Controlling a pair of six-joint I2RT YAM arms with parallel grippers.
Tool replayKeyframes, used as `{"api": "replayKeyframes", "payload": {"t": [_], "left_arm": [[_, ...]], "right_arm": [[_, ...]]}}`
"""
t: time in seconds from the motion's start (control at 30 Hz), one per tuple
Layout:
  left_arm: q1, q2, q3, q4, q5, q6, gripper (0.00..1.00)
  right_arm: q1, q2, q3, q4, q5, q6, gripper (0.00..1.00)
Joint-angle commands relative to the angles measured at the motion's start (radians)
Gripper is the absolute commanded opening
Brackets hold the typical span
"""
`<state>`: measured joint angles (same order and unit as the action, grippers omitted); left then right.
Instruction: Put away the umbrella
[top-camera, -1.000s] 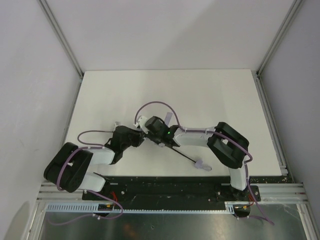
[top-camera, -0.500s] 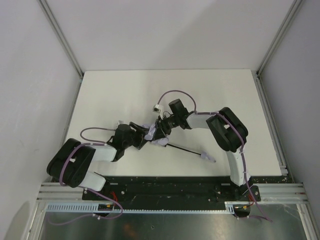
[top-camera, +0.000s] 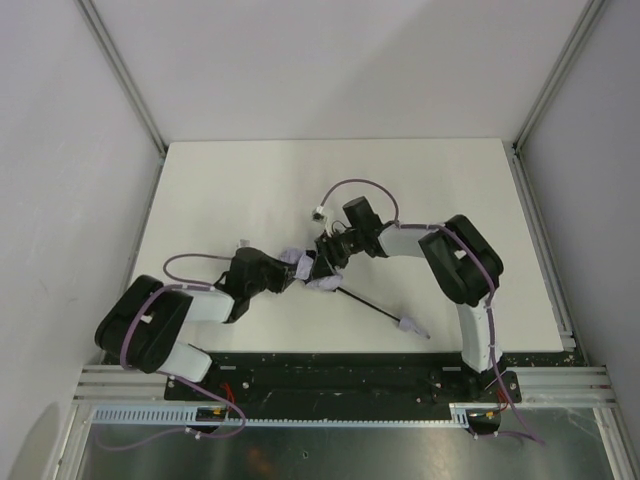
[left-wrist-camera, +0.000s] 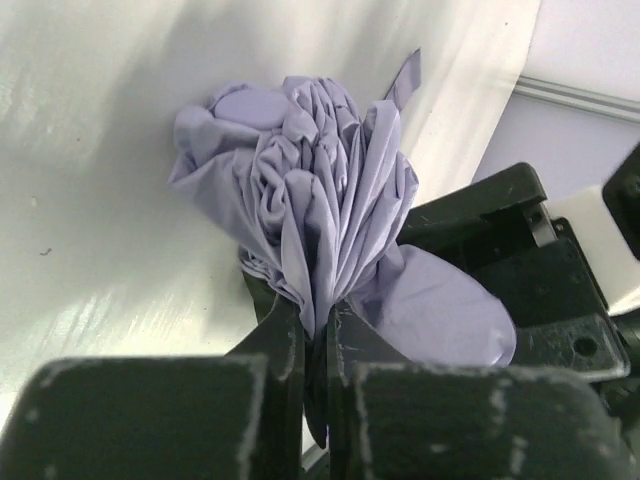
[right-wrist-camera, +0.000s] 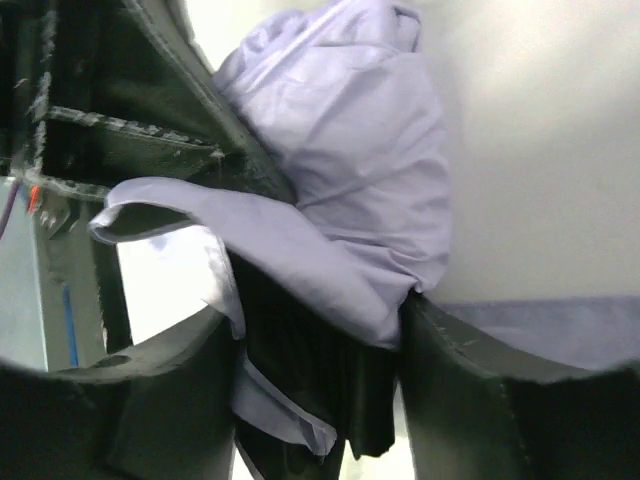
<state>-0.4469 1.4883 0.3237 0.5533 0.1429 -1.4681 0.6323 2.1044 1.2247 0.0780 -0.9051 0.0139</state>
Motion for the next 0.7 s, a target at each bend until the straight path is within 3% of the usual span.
{"api": "replayKeyframes", "payload": {"t": [0.0, 0.07, 0.13, 0.4, 0.47, 0.57, 0.67], "left_arm": [[-0.016, 0.022, -0.054, -0.180, -0.102, 0.146, 0.00], [-0.016, 0.014, -0.055, -0.180, -0.098, 0.144, 0.00], [-0.016, 0.012, -0.055, -0.181, -0.093, 0.141, 0.00], [-0.019, 0.025, -0.053, -0.180, -0.080, 0.133, 0.00], [-0.019, 0.024, -0.055, -0.180, -0.076, 0.128, 0.00], [-0.021, 0.013, -0.056, -0.179, -0.072, 0.128, 0.00], [-0.021, 0.000, -0.060, -0.180, -0.070, 0.130, 0.00]], "right_arm": [[0.094, -0.095, -0.059, -0.187, 0.278, 0.046, 0.74], [0.125, -0.154, -0.068, -0.217, 0.427, 0.044, 0.88], [0.160, -0.204, -0.077, -0.245, 0.565, 0.027, 0.94], [0.315, -0.234, -0.072, -0.220, 1.017, -0.050, 0.99], [0.330, -0.195, -0.060, -0.191, 1.099, -0.049, 0.96], [0.339, -0.125, -0.051, -0.179, 1.179, -0.042, 0.84], [0.332, -0.060, -0.054, -0.174, 1.191, -0.039, 0.56]]}}
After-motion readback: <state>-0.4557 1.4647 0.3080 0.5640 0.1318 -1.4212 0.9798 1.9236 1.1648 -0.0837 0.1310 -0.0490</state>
